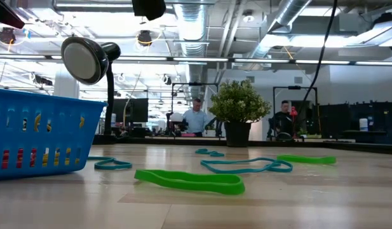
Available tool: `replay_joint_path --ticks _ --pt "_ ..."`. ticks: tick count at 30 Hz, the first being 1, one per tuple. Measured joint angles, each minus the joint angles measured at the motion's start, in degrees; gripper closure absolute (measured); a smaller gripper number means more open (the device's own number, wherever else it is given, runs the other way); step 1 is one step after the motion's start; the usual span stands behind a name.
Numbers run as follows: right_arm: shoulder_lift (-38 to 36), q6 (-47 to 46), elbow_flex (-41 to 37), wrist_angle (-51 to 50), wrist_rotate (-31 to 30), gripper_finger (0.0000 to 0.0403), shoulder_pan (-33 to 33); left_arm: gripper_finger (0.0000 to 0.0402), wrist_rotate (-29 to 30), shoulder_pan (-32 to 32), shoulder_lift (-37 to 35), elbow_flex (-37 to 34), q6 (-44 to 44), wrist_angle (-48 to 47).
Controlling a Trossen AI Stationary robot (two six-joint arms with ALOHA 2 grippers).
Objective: Pick and place rubber bands into bin
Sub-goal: Put the red rubber band into the blue basket
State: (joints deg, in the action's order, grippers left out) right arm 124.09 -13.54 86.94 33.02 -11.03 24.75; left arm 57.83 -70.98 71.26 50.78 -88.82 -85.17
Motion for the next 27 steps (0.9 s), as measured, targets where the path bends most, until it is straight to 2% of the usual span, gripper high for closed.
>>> replay_joint_path --ticks 8,20,27 --pt "0.00 -0.15 0.00 -5.30 -4.37 0.0403 0.85 0.0356 -0.01 0.00 0.00 -0.01 0.00 0.04" --pt "-0.01 -1.46 -0.02 -7.71 -5.82 0.0403 0.64 0.0356 0.00 0.00 0.00 -0.01 -0.02 0.13" --pt "5.29 -2.07 0.76 0.43 -4.40 0.0403 0.35 0.0356 0.12 0.00 0.00 0.00 -0.02 0.24"
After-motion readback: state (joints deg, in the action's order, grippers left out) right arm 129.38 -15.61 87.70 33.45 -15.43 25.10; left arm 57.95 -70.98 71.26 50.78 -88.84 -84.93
